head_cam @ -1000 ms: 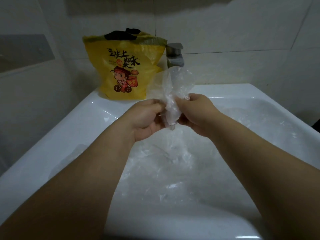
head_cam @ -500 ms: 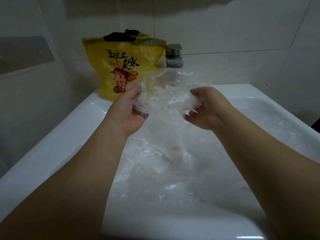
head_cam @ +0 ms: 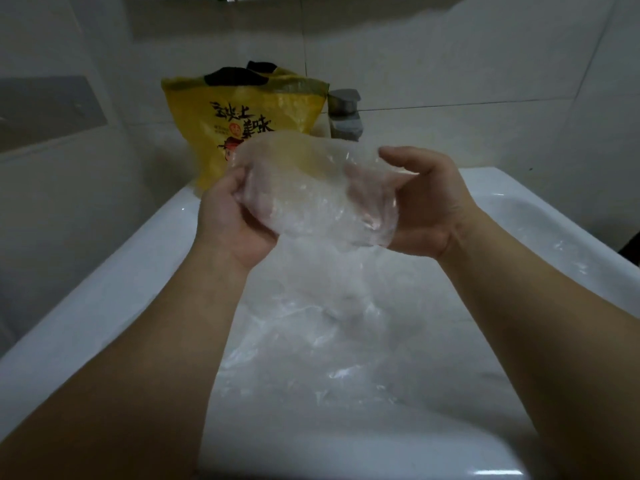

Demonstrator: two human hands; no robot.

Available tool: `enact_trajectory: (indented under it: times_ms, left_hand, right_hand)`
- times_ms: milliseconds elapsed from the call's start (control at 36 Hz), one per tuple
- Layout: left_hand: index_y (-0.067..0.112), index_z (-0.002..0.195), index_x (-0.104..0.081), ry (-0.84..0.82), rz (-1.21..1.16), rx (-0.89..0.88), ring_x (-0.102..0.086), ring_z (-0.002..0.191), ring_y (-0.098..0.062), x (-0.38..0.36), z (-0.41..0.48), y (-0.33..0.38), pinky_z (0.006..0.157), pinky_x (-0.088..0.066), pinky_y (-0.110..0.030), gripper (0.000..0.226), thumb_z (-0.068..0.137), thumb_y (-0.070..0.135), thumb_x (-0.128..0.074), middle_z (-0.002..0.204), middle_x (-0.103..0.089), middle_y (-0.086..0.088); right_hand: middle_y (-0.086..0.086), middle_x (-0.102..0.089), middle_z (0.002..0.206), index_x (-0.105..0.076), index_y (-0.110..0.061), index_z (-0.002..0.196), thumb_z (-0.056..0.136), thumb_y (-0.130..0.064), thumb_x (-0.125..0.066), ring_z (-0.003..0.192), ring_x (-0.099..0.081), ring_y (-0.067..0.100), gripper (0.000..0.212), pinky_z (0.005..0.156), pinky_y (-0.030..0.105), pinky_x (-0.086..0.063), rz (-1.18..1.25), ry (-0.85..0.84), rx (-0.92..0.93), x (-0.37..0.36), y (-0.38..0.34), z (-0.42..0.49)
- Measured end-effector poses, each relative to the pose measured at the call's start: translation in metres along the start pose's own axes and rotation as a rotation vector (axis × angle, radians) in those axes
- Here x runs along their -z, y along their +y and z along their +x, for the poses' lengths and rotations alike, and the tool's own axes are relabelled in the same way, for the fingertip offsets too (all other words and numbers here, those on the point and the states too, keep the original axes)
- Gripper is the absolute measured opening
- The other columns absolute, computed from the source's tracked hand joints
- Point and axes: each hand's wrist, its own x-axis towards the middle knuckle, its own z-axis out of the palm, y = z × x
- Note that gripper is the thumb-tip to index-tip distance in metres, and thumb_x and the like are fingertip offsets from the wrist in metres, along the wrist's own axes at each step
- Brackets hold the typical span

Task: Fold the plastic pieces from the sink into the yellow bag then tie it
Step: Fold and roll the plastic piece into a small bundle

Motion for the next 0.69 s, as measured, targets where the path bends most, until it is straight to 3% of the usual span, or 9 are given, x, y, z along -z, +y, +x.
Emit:
enact_trajectory:
  times_ms: [83,194,278,333,389,472,528,611,694]
  left_hand:
    - [0.013,0.134,-0.057,-0.049,-0.027,0.032,-0.07,0.099,-0.025,0.0,-0.004,0.003,0.078,-0.06,-0.039,0.042,0.099,0.03,-0.04,0.11,-0.071,-0.009]
    - [0.014,0.136,-0.055,-0.103,-0.006,0.07,-0.063,0.116,-0.03,-0.002,-0.01,0.002,0.098,-0.049,-0.049,0.048,0.1,0.04,-0.038,0.129,-0.064,-0.011]
    - [0.016,0.133,-0.058,-0.1,0.011,0.082,-0.064,0.113,-0.029,-0.002,-0.013,0.001,0.095,-0.051,-0.046,0.048,0.099,0.044,-0.038,0.122,-0.068,-0.008]
    - [0.018,0.133,-0.058,-0.095,0.038,0.078,-0.066,0.11,-0.026,-0.001,-0.015,0.002,0.088,-0.056,-0.042,0.047,0.098,0.043,-0.041,0.117,-0.069,-0.006]
    - [0.019,0.13,-0.06,-0.116,0.083,0.099,-0.069,0.103,-0.024,0.0,-0.019,0.002,0.081,-0.058,-0.039,0.046,0.094,0.042,-0.045,0.112,-0.07,-0.006]
    - [0.015,0.113,-0.066,-0.151,0.139,0.154,-0.072,0.085,-0.023,0.0,-0.027,-0.002,0.073,-0.06,-0.037,0.036,0.088,0.034,-0.051,0.094,-0.073,-0.006]
    - [0.012,0.114,-0.065,-0.11,0.188,0.155,-0.071,0.083,-0.024,-0.001,-0.033,-0.003,0.074,-0.06,-0.036,0.031,0.092,0.03,-0.05,0.095,-0.072,-0.006]
    - [0.012,0.104,-0.065,-0.024,0.21,0.174,-0.071,0.069,-0.022,-0.005,-0.041,-0.003,0.059,-0.059,-0.03,0.022,0.095,0.026,-0.051,0.08,-0.071,-0.005]
    - [0.016,0.122,-0.06,-0.019,0.185,0.195,-0.071,0.077,-0.023,-0.008,-0.051,-0.003,0.066,-0.06,-0.033,0.032,0.095,0.029,-0.051,0.09,-0.071,-0.006]
  right_hand:
    - [0.003,-0.064,0.079,-0.065,-0.011,0.096,0.079,-0.047,-0.053,0.067,-0.063,0.019,0.042,0.069,0.029,-0.053,0.01,0.029,-0.058,-0.001,0.002,0.0]
    - [0.004,-0.065,0.072,-0.062,-0.011,0.098,0.095,-0.035,-0.048,0.058,-0.063,0.015,0.029,0.055,0.027,-0.053,-0.267,0.06,-0.148,0.005,0.008,0.004]
    - [0.007,-0.067,0.082,-0.061,-0.005,0.105,0.078,-0.021,-0.06,0.068,-0.065,0.016,0.032,0.063,0.029,-0.056,-0.424,0.04,-0.287,0.004,0.013,0.002]
    - [0.009,-0.068,0.084,-0.062,-0.003,0.099,0.082,-0.014,-0.061,0.075,-0.065,0.019,0.02,0.075,0.031,-0.056,-0.553,0.088,-0.312,0.001,0.019,0.001]
    - [0.012,-0.064,0.086,-0.062,-0.002,0.101,0.091,-0.016,-0.06,0.079,-0.061,0.023,0.016,0.083,0.035,-0.053,-0.621,0.242,-0.236,0.0,0.025,0.002]
    - [0.011,-0.064,0.091,-0.062,-0.005,0.107,0.094,-0.025,-0.058,0.077,-0.062,0.022,0.024,0.075,0.035,-0.053,-0.362,0.454,0.021,0.003,0.023,0.0]
    - [0.011,-0.07,0.104,-0.061,-0.007,0.119,0.098,-0.028,-0.05,0.088,-0.069,0.024,0.032,0.072,0.037,-0.055,-0.138,0.456,0.133,0.003,0.018,-0.008]
    - [0.014,-0.071,0.097,-0.061,-0.005,0.118,0.1,-0.028,-0.045,0.09,-0.067,0.028,0.033,0.073,0.041,-0.053,0.137,0.436,0.184,-0.002,0.009,-0.02]
    - [0.019,-0.071,0.096,-0.061,-0.003,0.115,0.1,-0.034,-0.044,0.093,-0.065,0.032,0.039,0.076,0.048,-0.049,0.202,0.426,0.159,-0.012,0.009,-0.025]
